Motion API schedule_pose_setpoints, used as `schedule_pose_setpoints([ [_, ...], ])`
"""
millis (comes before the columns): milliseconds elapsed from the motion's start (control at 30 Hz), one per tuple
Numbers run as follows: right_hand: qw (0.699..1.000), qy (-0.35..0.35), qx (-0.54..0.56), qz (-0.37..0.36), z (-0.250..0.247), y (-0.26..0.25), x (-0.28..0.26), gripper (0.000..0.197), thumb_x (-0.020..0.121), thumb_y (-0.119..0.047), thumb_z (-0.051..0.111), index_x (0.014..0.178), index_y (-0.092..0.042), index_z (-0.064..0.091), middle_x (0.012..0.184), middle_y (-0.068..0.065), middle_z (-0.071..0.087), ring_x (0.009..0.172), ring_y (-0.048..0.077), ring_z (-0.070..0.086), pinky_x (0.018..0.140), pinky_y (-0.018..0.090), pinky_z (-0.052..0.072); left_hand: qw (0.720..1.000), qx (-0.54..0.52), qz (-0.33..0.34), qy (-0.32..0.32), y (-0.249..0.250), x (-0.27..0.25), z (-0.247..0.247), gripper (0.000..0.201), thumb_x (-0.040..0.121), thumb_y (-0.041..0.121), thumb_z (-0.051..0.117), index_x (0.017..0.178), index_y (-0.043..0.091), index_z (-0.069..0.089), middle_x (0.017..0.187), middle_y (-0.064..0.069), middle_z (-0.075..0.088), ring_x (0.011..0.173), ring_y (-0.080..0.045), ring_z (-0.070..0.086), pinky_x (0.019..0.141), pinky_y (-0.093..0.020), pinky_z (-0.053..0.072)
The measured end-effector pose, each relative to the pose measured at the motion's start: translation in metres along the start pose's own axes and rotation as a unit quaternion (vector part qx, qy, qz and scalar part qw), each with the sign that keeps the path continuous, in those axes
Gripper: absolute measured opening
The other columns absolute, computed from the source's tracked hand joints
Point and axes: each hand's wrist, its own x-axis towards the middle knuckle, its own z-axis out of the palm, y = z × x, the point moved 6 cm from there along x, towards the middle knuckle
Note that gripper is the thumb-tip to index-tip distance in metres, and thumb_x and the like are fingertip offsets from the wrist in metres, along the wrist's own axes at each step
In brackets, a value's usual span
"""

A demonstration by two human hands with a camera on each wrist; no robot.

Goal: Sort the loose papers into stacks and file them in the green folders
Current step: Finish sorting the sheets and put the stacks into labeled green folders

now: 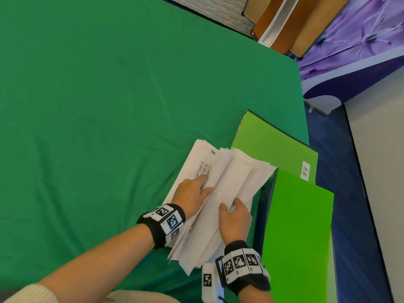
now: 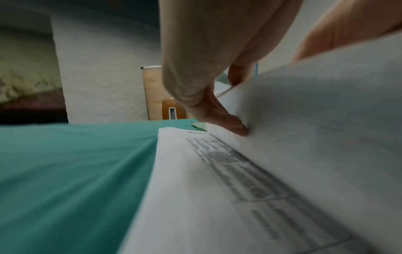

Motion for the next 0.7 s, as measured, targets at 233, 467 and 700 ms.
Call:
schedule_pose_setpoints([
  [233, 1.000, -0.002, 0.023, 0.011, -0.002, -0.002, -0.002, 0.027, 0.090, -0.039, 0.062, 0.097, -0.013, 0.063, 0.092, 0.001, 0.064, 0.095, 0.024, 0.061, 0.081, 0.031, 0.048, 0.933, -0.316, -0.171, 0.015, -0.022, 0.009, 0.008, 0.055, 0.074, 0.026, 0.083, 0.056, 0.020, 0.032, 0.054, 0.004, 0.030, 0.051, -0.014, 0.027, 0.050, -0.025, 0.026],
  [467, 0.997, -0.021, 0.046, 0.051, -0.002, -0.010, -0.003, 0.057, 0.077, -0.076, 0.054, 0.100, -0.026, 0.066, 0.095, -0.013, 0.066, 0.092, 0.010, 0.061, 0.082, 0.029, 0.050, 0.826, -0.496, -0.243, -0.114, -0.008, -0.001, 0.032, 0.027, 0.092, 0.033, 0.064, 0.076, 0.012, 0.058, 0.071, -0.004, 0.064, 0.053, -0.009, 0.061, 0.047, -0.018, 0.048],
  [700, 0.999, 0.004, -0.028, 0.014, -0.003, -0.001, 0.004, 0.022, 0.094, -0.027, 0.057, 0.081, -0.008, 0.058, 0.081, 0.005, 0.064, 0.080, 0.026, 0.060, 0.067, 0.030, 0.043, 0.867, -0.443, -0.223, -0.044, -0.020, 0.009, 0.016, 0.040, 0.087, 0.038, 0.071, 0.061, 0.018, 0.048, 0.067, -0.009, 0.055, 0.058, -0.018, 0.051, 0.058, -0.026, 0.041],
])
